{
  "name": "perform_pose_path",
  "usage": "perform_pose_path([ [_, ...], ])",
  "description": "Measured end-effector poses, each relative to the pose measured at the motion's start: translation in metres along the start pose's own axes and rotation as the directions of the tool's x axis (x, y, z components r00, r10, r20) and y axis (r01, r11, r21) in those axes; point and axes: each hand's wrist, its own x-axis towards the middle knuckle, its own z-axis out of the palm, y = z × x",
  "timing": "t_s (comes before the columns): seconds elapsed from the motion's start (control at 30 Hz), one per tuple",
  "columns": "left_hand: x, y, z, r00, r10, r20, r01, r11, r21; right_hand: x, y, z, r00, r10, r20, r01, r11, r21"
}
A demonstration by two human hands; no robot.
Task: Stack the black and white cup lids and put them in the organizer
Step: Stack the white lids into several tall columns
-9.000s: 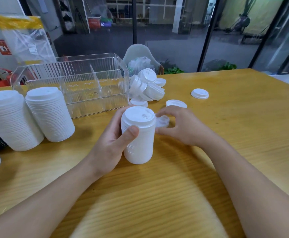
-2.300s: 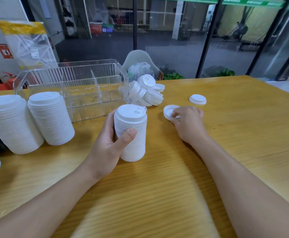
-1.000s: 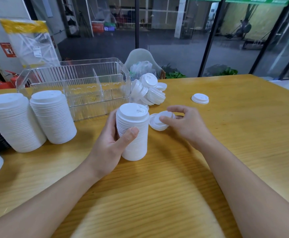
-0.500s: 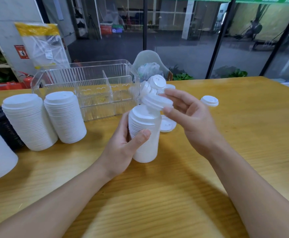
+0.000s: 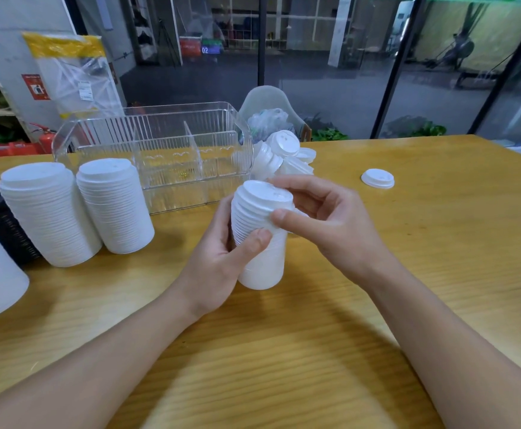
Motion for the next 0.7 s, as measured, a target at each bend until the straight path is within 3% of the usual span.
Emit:
perform_pose_path([
  [0.47,0.000,0.000,-0.004,1.000,0.000,-0.016,0.001,1.000,0.013,0.006,0.006,-0.019,0.999,-0.033,0.002,0.033,0.997,-0.067],
  [0.57,-0.001,0.000,-0.006,0.999,0.015,-0.044,-0.014,1.000,0.013,0.010,0.015,-0.049,0.998,0.023,-0.052,-0.039,0.944,-0.327],
  [0.63,-0.002,0.000,-0.007,0.998,0.031,-0.050,-0.030,0.999,0.018,0.011,0.029,-0.059,0.995,0.080,-0.055,-0.096,0.812,-0.576],
  [0.7,-0.002,0.000,-0.006,0.997,0.048,-0.054,-0.046,0.998,0.036,0.011,0.040,-0.055,0.991,0.117,-0.058,-0.126,0.729,-0.673],
])
